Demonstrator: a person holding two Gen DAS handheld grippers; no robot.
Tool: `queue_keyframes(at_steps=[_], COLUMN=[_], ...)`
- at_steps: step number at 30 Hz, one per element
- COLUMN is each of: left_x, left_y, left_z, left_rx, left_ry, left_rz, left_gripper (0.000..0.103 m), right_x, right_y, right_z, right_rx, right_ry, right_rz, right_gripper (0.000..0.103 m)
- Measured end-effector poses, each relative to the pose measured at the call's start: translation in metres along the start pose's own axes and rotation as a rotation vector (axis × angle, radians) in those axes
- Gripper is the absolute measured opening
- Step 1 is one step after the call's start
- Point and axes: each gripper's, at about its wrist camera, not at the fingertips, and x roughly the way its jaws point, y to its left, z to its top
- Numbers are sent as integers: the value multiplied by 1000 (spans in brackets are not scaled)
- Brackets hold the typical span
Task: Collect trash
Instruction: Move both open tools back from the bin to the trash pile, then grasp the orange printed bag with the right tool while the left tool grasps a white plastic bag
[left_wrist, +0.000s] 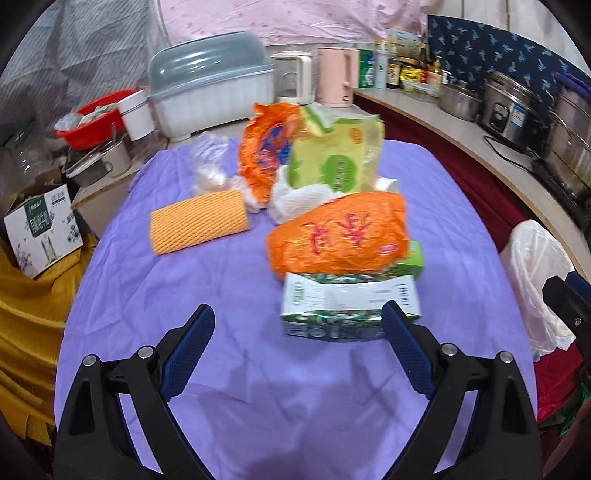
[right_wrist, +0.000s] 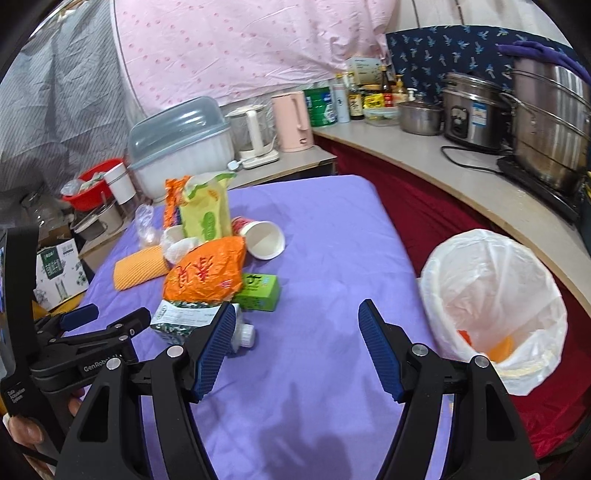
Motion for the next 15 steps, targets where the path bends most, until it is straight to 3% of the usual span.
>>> queue_keyframes(at_steps=[7,15], left_x=[17,41], left_y=[41,59], left_z=[11,36], left_rx=[-82,-114], left_ry=[21,29], left_rz=[2,-10], left_gripper=[87,87], right_x=[43,98], right_y=[26,47], right_z=[10,25], right_rx=[6,-1], right_ry=[46,92], right_rz=[78,114], right_gripper=[67,67])
